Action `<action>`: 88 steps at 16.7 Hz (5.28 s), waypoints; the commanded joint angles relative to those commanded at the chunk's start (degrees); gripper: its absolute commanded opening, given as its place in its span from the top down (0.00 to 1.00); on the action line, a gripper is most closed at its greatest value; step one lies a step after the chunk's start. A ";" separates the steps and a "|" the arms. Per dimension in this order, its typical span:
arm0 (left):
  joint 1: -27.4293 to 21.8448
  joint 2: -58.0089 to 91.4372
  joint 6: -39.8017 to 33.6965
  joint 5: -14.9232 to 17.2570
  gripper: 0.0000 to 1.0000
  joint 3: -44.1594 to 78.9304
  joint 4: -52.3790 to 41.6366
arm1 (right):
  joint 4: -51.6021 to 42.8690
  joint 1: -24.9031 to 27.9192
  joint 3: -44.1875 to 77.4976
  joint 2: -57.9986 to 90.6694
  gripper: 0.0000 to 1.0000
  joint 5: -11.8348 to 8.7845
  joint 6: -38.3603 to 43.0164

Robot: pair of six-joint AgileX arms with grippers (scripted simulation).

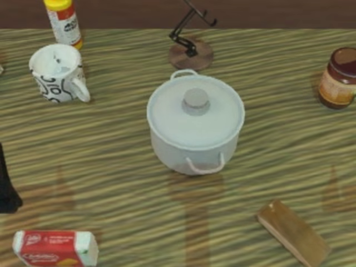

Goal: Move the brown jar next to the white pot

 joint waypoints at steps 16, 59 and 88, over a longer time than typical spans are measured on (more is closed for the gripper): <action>0.00 0.00 0.00 0.00 0.00 0.00 0.00 | -26.85 1.61 49.05 45.53 0.00 -2.77 -4.82; 0.00 0.00 0.00 0.00 0.00 0.00 0.00 | -98.16 -0.43 187.94 174.40 0.00 -1.16 -20.09; 0.00 0.00 0.00 0.00 0.00 0.00 0.00 | -96.50 -0.43 184.13 170.94 1.00 -1.20 -19.90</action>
